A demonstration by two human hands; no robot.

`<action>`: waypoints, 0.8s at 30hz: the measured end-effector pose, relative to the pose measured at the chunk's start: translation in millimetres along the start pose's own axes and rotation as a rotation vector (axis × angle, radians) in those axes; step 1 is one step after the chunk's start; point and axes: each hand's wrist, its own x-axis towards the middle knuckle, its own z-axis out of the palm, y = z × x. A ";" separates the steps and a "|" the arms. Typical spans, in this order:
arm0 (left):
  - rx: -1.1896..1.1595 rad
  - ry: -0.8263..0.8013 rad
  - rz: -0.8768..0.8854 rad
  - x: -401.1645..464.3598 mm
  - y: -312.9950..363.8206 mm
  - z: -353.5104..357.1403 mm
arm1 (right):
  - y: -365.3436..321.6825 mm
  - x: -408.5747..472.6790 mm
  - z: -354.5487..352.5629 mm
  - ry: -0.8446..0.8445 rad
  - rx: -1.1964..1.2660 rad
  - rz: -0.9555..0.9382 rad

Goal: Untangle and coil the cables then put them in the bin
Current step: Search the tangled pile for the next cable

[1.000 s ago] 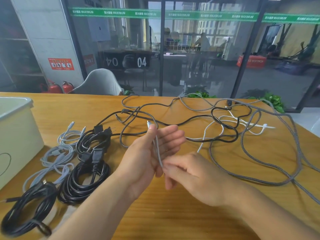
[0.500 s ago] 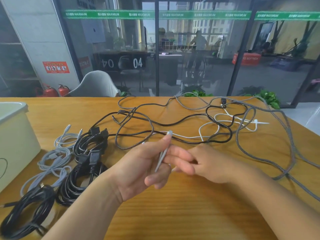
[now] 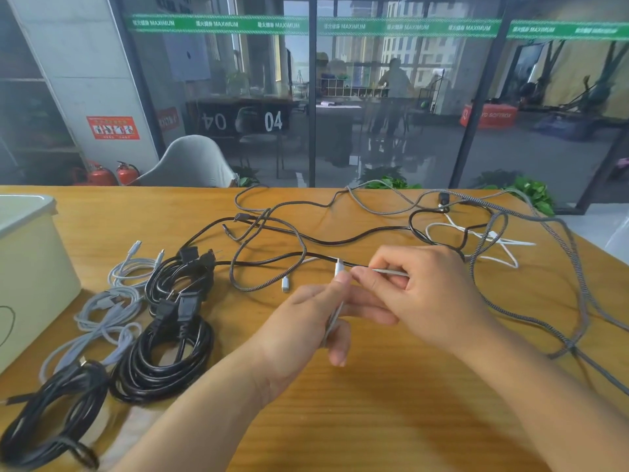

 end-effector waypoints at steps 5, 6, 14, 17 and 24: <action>0.161 0.094 0.000 -1.8 0.8 3.0 | -7.7 -2.0 -2.6 -0.157 0.098 0.057; 0.162 0.125 0.003 -1.4 0.6 2.4 | -9.0 -2.1 -3.9 -0.202 0.108 0.069; 0.149 0.199 0.067 4.6 -7.5 -1.0 | -18.6 -2.9 -11.4 -0.410 0.264 0.140; 0.103 0.154 0.063 4.3 -8.0 -4.7 | -26.1 -7.7 -3.0 -0.412 0.337 0.147; -0.038 0.127 0.135 4.9 -8.9 -6.5 | -33.4 -12.0 4.5 -0.393 0.278 0.147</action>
